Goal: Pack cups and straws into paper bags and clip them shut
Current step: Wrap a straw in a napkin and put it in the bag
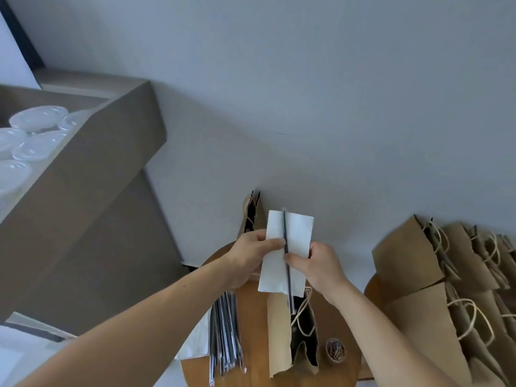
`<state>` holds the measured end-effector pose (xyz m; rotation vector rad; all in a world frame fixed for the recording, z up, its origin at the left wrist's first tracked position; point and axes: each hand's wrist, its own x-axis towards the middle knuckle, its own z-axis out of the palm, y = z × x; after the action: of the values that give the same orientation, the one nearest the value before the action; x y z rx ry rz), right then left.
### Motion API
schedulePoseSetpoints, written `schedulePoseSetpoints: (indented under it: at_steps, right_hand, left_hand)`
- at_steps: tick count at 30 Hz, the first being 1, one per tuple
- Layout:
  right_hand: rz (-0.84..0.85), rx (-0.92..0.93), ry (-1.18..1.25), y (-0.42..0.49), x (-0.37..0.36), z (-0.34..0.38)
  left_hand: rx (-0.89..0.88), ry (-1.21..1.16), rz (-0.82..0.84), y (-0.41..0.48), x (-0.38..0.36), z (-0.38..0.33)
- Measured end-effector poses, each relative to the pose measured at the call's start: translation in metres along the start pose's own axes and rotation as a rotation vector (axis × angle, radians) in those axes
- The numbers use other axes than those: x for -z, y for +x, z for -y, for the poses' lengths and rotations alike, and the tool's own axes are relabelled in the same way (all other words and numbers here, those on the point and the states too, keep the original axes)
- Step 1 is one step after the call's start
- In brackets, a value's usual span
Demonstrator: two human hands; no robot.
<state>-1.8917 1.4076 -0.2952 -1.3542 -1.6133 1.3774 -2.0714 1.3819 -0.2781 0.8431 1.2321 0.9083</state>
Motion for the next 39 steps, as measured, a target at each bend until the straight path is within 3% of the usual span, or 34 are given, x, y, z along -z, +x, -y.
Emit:
schedulePoseSetpoints:
  at_steps: [3,5,7,10,12,16,21,26,31,36,39]
  right_hand:
    - [-0.232,-0.040,0.003,0.006,0.024,-0.003]
    - [-0.390,-0.050,0.029,0.013,0.041,-0.005]
    - [-0.510,-0.031,0.025,0.023,0.053,-0.009]
    - [-0.556,-0.047,0.006,0.037,0.049,-0.025]
    - [-0.517,-0.085,-0.001,0.044,0.035,-0.041]
    - [-0.431,-0.171,-0.065,0.047,0.004,-0.068]
    - [-0.276,-0.197,-0.232,0.037,-0.023,-0.072]
    - [0.011,-0.228,-0.639,0.007,-0.025,-0.075]
    - [0.174,-0.368,-0.850,-0.011,-0.024,-0.089]
    - [0.320,-0.460,-0.944,-0.004,-0.052,-0.114]
    - [0.316,-0.502,-0.936,0.008,-0.062,-0.130]
  left_hand:
    - [0.033,0.107,-0.082,0.007,-0.004,0.019]
    - [0.084,0.471,-0.094,0.006,-0.003,0.039]
    - [0.183,0.793,0.031,0.003,-0.006,0.067]
    - [0.323,1.037,0.204,-0.003,-0.026,0.103]
    - [0.357,1.141,0.127,-0.003,-0.044,0.117]
    - [0.382,1.019,-0.103,0.001,-0.057,0.128]
    - [0.468,0.679,-0.237,-0.005,-0.042,0.135]
    - [0.509,0.409,-0.237,-0.007,-0.030,0.139]
    - [0.573,0.190,-0.253,-0.011,-0.030,0.140]
    - [0.575,0.192,-0.204,-0.013,-0.031,0.139]
    - [0.579,0.225,-0.185,-0.013,-0.028,0.138]
